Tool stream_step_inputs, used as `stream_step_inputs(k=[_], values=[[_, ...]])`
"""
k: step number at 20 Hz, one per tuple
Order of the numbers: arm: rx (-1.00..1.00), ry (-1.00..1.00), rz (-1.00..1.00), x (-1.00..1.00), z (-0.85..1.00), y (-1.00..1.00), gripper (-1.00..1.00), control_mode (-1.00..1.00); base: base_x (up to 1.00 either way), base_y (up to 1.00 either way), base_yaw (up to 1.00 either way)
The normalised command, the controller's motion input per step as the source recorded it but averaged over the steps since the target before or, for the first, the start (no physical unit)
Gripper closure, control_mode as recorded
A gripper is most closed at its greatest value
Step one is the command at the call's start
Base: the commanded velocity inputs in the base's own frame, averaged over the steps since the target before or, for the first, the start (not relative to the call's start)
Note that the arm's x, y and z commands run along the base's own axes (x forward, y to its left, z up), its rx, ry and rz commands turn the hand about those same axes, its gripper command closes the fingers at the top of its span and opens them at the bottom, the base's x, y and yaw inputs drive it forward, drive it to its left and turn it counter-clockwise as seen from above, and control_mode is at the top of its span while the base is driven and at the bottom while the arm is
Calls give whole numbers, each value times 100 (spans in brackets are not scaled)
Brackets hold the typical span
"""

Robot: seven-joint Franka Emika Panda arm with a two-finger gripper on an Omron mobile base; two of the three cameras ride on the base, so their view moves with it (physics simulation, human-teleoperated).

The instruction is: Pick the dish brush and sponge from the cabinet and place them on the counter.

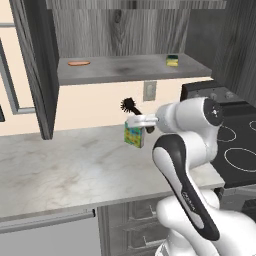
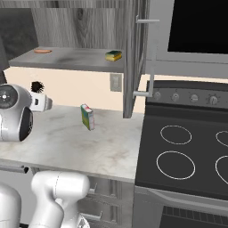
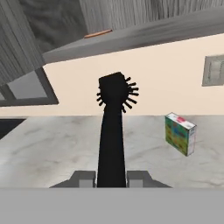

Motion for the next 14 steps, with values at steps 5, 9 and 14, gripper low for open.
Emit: stream_step_inputs(k=[5, 9, 14], values=[[0, 10, 0, 16, -23, 10, 100, -100, 0, 0, 0], [0, 6, 0, 18, -18, 14, 100, -100, 0, 0, 0], [0, 2, 0, 22, -19, 10, 100, -100, 0, 0, 0]])
